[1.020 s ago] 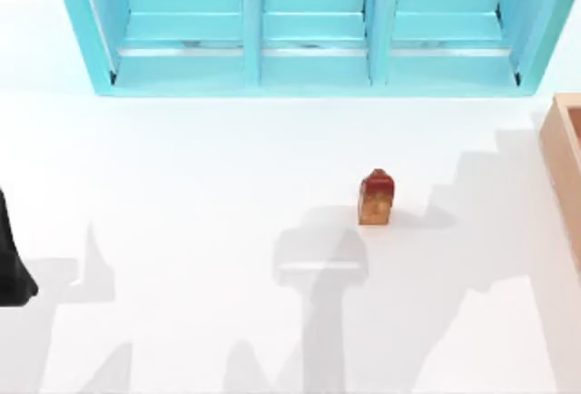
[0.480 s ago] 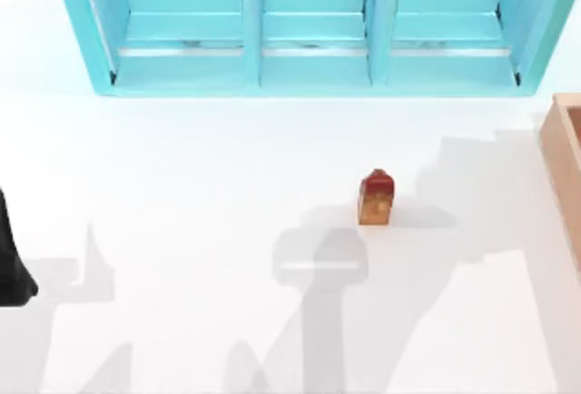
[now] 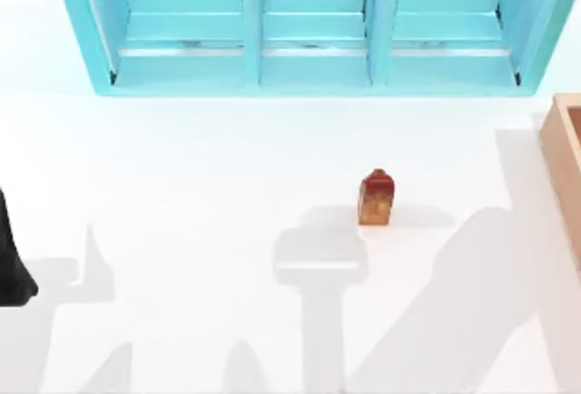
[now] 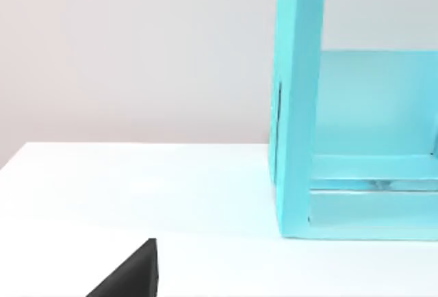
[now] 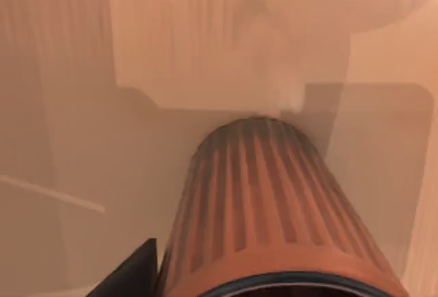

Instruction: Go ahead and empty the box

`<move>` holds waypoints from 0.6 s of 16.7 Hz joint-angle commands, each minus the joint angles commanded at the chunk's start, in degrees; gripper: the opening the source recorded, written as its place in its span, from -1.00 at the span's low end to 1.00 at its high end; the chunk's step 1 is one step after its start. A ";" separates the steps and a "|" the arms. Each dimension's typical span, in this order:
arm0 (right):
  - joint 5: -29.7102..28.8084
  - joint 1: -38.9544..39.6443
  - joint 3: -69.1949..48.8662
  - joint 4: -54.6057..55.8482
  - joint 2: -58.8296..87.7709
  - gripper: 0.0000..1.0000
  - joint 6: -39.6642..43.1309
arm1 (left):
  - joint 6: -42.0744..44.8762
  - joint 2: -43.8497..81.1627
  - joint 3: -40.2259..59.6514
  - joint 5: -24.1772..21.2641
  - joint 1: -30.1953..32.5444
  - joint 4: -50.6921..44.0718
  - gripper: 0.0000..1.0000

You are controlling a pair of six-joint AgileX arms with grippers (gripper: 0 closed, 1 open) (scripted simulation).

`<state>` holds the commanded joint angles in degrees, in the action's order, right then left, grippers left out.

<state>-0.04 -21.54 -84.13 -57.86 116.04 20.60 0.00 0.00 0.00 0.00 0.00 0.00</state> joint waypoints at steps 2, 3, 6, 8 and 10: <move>0.00 0.00 0.00 0.00 0.00 1.00 0.00 | 0.00 0.00 0.00 0.00 0.00 0.00 1.00; 0.00 0.00 0.00 0.00 0.00 1.00 0.00 | 0.00 0.00 0.00 0.00 0.00 0.00 1.00; 0.00 0.00 0.00 0.00 0.00 0.55 0.00 | 0.00 0.00 0.00 0.00 0.00 0.00 1.00; 0.00 0.00 0.00 0.00 0.00 0.25 0.00 | 0.00 0.00 0.00 0.00 0.00 0.00 1.00; 0.00 0.00 0.00 0.00 0.00 -0.06 0.00 | 0.00 0.00 0.00 0.00 0.00 0.00 1.00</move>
<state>-0.04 -21.54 -84.13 -57.86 116.04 20.60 0.00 0.00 0.00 0.00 0.00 0.00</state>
